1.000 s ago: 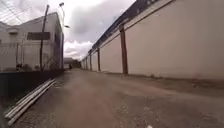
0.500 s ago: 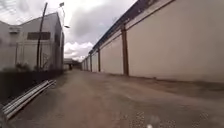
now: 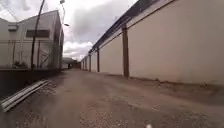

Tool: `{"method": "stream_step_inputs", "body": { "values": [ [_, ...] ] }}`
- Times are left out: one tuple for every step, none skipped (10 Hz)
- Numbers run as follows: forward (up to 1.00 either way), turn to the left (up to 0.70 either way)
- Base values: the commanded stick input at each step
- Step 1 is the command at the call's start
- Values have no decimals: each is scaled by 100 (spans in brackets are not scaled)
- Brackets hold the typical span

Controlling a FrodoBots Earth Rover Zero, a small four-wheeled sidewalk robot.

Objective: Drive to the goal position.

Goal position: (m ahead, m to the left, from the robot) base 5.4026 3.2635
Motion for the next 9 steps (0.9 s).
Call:
{"method": "stream_step_inputs", "body": {
  "values": [
    [60, 0],
    [60, 0],
    [60, 0],
    [60, 0],
    [60, 0],
    [60, 0],
    [60, 0],
    [60, 0],
    [60, 0]
  ]
}}
